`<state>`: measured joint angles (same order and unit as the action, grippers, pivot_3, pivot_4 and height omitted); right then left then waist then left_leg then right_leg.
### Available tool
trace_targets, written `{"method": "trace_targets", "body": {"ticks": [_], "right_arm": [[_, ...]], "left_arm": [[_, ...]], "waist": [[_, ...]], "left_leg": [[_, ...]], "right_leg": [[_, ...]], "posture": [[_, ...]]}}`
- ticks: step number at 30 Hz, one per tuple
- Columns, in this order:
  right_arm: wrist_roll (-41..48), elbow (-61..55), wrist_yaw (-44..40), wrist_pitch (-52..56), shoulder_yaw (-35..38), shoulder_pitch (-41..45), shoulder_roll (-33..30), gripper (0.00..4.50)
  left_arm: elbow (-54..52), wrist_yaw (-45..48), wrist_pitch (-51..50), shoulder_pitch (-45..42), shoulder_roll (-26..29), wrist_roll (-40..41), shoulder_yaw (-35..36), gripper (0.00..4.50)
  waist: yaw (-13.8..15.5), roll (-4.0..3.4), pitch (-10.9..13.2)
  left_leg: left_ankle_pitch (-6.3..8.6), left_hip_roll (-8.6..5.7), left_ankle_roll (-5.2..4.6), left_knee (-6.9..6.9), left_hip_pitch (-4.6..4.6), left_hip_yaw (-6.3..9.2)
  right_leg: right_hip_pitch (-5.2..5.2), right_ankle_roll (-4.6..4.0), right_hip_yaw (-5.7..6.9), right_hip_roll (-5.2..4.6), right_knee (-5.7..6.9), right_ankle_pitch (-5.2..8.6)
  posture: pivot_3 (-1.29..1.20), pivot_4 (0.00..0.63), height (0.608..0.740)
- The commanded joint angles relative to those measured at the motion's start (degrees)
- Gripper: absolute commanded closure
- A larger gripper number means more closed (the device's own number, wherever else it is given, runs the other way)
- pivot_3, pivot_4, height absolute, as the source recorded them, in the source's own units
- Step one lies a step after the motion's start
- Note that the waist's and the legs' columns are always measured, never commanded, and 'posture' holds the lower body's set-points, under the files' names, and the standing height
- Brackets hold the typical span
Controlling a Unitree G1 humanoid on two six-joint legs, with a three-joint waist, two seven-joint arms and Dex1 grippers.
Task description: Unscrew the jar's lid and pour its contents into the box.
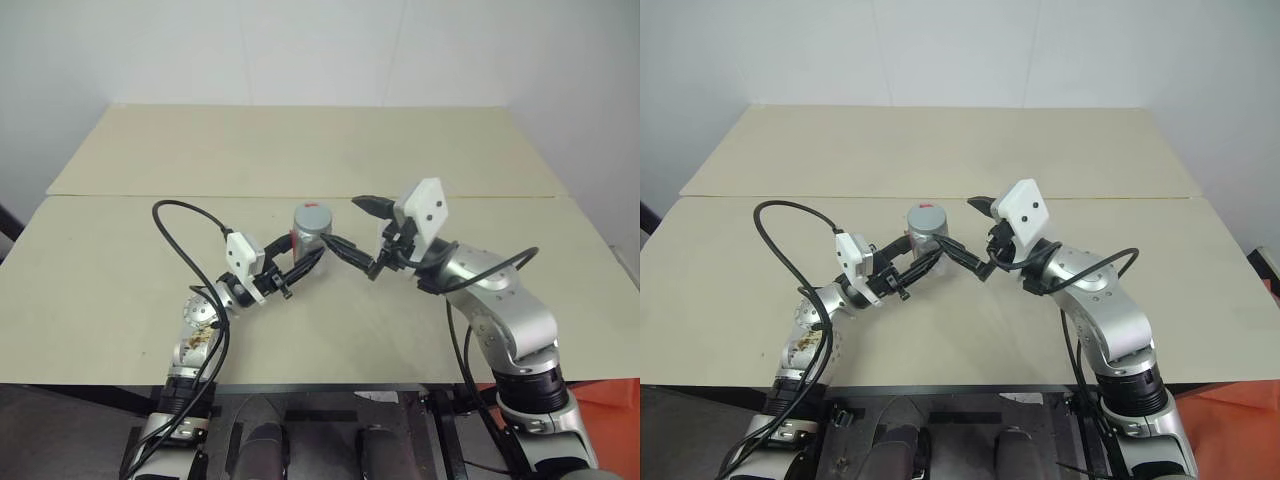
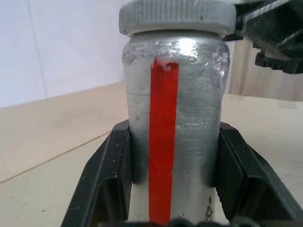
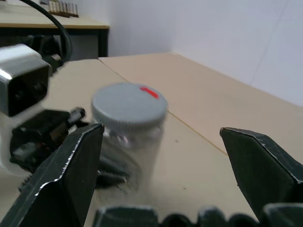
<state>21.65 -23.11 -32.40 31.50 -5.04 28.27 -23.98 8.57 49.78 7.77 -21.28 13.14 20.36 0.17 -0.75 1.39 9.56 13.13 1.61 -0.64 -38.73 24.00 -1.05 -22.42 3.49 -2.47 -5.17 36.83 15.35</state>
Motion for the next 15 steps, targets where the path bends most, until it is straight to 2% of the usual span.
{"method": "trace_targets", "body": {"ticks": [1, 8, 11, 15], "right_arm": [[0.6, -2.1, 0.1, -0.7, 2.4, 0.3, -0.7, 0.03], [1.0, -2.3, -0.5, -0.5, 3.4, 0.0, -1.8, 0.03], [4.3, -4.7, -3.3, -0.1, 3.3, -0.2, -2.2, 0.03], [5.1, -5.8, -3.0, 0.0, 1.1, 1.0, -0.6, 0.03]], "left_arm": [[-0.4, 0.4, 2.1, -0.7, 0.0, 0.9, 0.7, 2.51], [0.1, 0.3, 2.6, -0.8, -0.2, 0.7, 0.7, 2.51], [0.4, 0.1, 3.1, -0.9, -0.4, 0.2, 0.3, 2.51], [-0.1, -0.4, 3.6, -0.6, -1.0, -0.3, -0.6, 2.51]], "waist": [[0.0, 0.0, 0.0], [0.0, 0.0, 0.0], [0.0, 0.0, 0.0], [-0.1, 0.0, 0.0]], "left_leg": [[0.0, 0.0, 0.0, 0.0, 0.0, 0.0], [0.0, 0.0, 0.0, 0.0, 0.0, 0.0], [0.0, 0.0, 0.0, 0.0, 0.0, 0.0], [0.0, 0.0, 0.0, 0.01, 0.01, 0.02]], "right_leg": [[0.0, 0.0, 0.0, 0.0, 0.0, 0.0], [0.0, 0.0, 0.0, 0.01, 0.0, 0.0], [0.0, 0.0, 0.0, 0.0, 0.0, 0.0], [0.0, 0.0, 0.0, 0.0, -0.02, 0.0]], "posture": [[0.0, 0.15, 0.74], [0.0, 0.15, 0.74], [0.0, 0.15, 0.74], [0.0, 0.15, 0.74]]}}
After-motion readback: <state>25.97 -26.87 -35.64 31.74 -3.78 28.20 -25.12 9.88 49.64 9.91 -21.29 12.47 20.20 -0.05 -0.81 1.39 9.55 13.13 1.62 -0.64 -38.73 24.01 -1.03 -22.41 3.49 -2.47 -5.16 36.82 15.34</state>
